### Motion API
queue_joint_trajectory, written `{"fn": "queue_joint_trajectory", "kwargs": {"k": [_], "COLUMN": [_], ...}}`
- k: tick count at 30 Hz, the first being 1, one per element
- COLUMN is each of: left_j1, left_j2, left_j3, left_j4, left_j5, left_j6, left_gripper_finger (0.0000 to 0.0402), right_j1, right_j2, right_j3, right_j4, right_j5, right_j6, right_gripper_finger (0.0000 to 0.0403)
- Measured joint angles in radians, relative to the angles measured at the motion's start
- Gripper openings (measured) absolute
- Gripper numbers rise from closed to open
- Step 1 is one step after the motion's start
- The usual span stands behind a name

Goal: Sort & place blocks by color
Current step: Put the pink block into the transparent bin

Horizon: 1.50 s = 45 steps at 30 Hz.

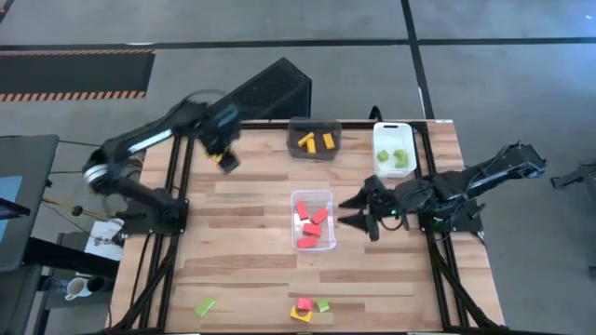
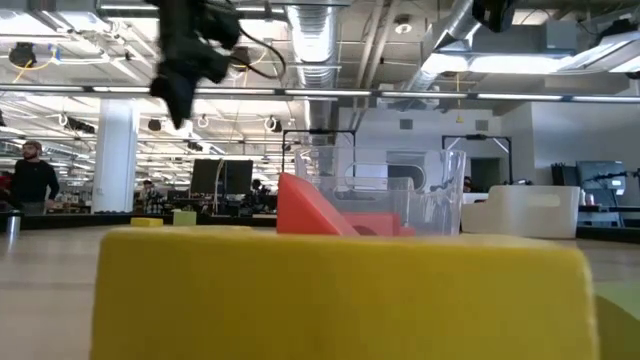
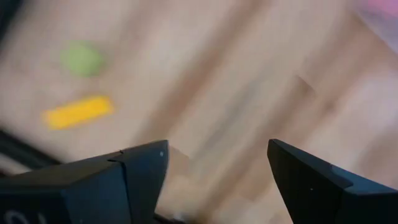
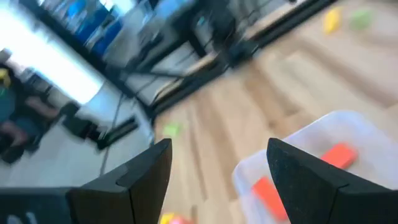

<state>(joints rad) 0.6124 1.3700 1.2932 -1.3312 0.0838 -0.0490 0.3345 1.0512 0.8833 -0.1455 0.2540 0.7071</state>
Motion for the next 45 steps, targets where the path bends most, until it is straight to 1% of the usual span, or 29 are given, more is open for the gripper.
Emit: {"fn": "queue_joint_trajectory", "kwargs": {"k": [3, 7, 9, 11, 14, 17, 22, 25, 27, 30, 32, 35, 40, 45], "left_j1": [-0.086, -0.242, -0.330, -0.415, -0.519, -0.607, -0.814, -0.954, -1.044, -1.148, -1.191, -1.232, -1.265, -1.308], "left_j2": [-0.142, -0.309, -0.369, -0.413, -0.444, -0.440, -0.392, -0.346, -0.309, -0.246, -0.196, -0.140, -0.091, -0.089], "left_j3": [-0.150, -0.321, -0.395, -0.451, -0.502, -0.515, -0.514, -0.513, -0.513, -0.514, -0.513, -0.510, -0.503, -0.503], "left_j4": [0.073, 0.238, 0.321, 0.382, 0.392, 0.404, 0.559, 0.689, 0.765, 0.866, 0.949, 1.025, 1.039, 1.023], "left_j5": [0.078, 0.202, 0.216, 0.200, 0.179, 0.174, 0.163, 0.100, 0.025, -0.079, -0.112, -0.134, -0.149, -0.202], "left_j6": [-0.036, -0.149, -0.199, -0.232, -0.307, -0.369, -0.440, -0.492, -0.519, -0.550, -0.558, -0.591, -0.683, -0.650], "left_gripper_finger": [0.0256, 0.0256, 0.0256, 0.0256, 0.0256, 0.0256, 0.0256, 0.0256, 0.0256, 0.0256, 0.0256, 0.0256, 0.0256, 0.0256], "right_j1": [0.011, 0.036, 0.049, 0.062, 0.091, 0.125, 0.177, 0.207, 0.224, 0.249, 0.270, 0.289, 0.313, 0.309], "right_j2": [0.053, 0.132, 0.172, 0.215, 0.283, 0.353, 0.465, 0.524, 0.555, 0.611, 0.653, 0.722, 0.850, 0.968], "right_j3": [0.000, 0.000, 0.000, 0.001, 0.035, 0.119, 0.256, 0.318, 0.348, 0.392, 0.420, 0.456, 0.541, 0.656], "right_j4": [0.030, 0.077, 0.103, 0.154, 0.191, 0.193, 0.087, -0.005, -0.069, -0.103, -0.106, -0.117, -0.134, -0.243], "right_j5": [-0.070, -0.085, -0.088, -0.091, -0.092, -0.083, -0.080, -0.099, -0.142, -0.198, -0.200, -0.199, -0.140, -0.059], "right_j6": [-0.001, -0.032, -0.032, -0.026, -0.001, 0.000, 0.001, 0.079, 0.132, 0.142, 0.129, 0.092, 0.057, 0.052], "right_gripper_finger": [0.0286, 0.0286, 0.0286, 0.0286, 0.0286, 0.0286, 0.0286, 0.0286, 0.0285, 0.0285, 0.0285, 0.0285, 0.0285, 0.0285]}}
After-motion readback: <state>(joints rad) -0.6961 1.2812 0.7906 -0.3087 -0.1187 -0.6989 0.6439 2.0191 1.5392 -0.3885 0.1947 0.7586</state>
